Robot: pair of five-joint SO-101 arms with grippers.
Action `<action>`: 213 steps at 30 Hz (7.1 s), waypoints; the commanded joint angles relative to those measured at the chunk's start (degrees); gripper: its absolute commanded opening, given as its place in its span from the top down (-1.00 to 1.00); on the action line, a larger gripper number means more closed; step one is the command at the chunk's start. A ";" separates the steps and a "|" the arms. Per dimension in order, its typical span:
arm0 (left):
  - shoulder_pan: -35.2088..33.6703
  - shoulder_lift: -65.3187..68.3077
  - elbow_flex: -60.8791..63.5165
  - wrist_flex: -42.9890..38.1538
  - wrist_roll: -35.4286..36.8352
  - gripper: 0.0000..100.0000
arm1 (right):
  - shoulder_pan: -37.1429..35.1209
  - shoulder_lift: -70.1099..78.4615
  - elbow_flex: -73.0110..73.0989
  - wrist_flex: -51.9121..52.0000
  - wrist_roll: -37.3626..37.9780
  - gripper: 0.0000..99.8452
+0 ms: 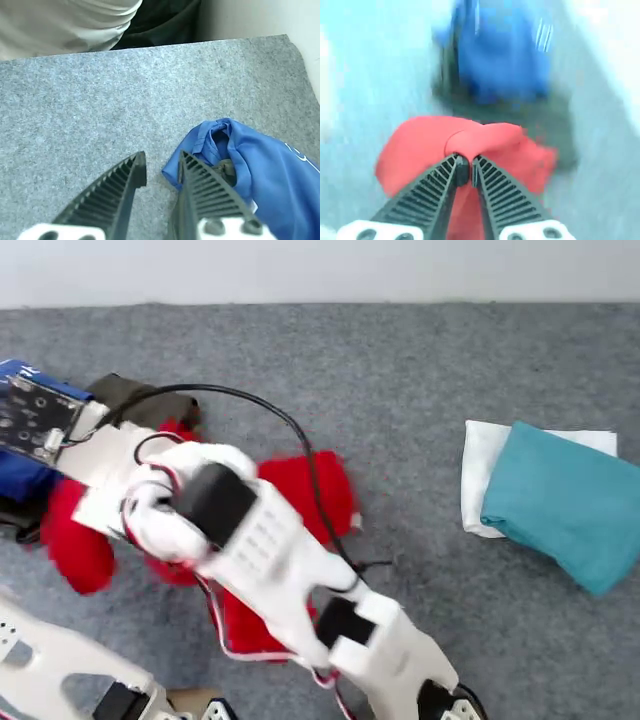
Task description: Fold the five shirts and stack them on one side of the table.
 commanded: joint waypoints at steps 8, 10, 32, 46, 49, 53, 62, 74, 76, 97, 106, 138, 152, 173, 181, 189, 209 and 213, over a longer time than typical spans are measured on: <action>0.35 -1.41 -4.09 1.23 0.35 0.78 | 24.48 -9.54 11.16 1.80 -12.31 0.98; 0.44 -1.41 -4.09 1.23 0.35 0.78 | 30.29 -7.34 16.53 5.05 -11.34 0.98; 41.93 -13.98 18.77 0.62 -20.75 0.77 | 56.66 16.84 32.18 12.18 11.96 0.34; 64.18 4.04 22.37 -12.40 2.11 0.58 | 56.48 -4.44 32.53 12.35 2.37 0.85; 64.35 6.68 22.29 -11.60 7.56 0.59 | 57.63 -6.64 32.44 12.18 2.11 0.85; 64.79 9.05 22.29 -11.43 17.05 0.59 | 57.98 -6.73 32.44 12.09 2.02 0.85; 64.62 13.10 22.20 -13.80 18.99 0.67 | 57.80 -3.21 32.79 9.45 1.76 0.85; 64.35 18.02 20.79 -19.69 25.23 0.67 | 59.12 0.66 32.79 6.46 2.11 0.85; 64.35 18.29 20.70 -18.29 25.23 0.67 | 59.65 1.01 32.79 5.93 2.11 0.85; 61.98 20.13 20.70 -5.54 28.92 0.68 | 60.18 0.48 32.79 5.76 2.02 0.85; 61.98 20.13 20.79 -4.22 29.01 0.68 | 59.65 1.01 32.79 5.76 1.76 0.85; 57.23 20.13 -2.42 1.05 21.45 0.98 | 18.59 13.49 30.86 4.62 -8.88 0.98; 56.79 23.91 -2.59 0.97 21.45 0.98 | 36.35 5.93 53.54 12.62 -4.66 0.98; 57.93 30.33 -4.18 -1.23 21.45 0.98 | 28.53 -16.75 57.76 1.10 -3.96 0.98; 57.76 30.24 -4.18 -1.14 21.45 0.98 | 19.91 0.40 51.25 -8.57 -7.03 0.98; 57.14 30.15 -4.18 -1.14 21.45 0.98 | 23.60 10.15 51.25 2.95 -9.32 0.98; 57.05 30.24 -4.18 -1.32 21.45 0.98 | 57.10 -8.57 81.58 12.35 1.14 0.98; 57.05 30.24 -4.18 -1.32 21.45 0.98 | 65.63 -10.59 80.79 12.35 1.41 0.98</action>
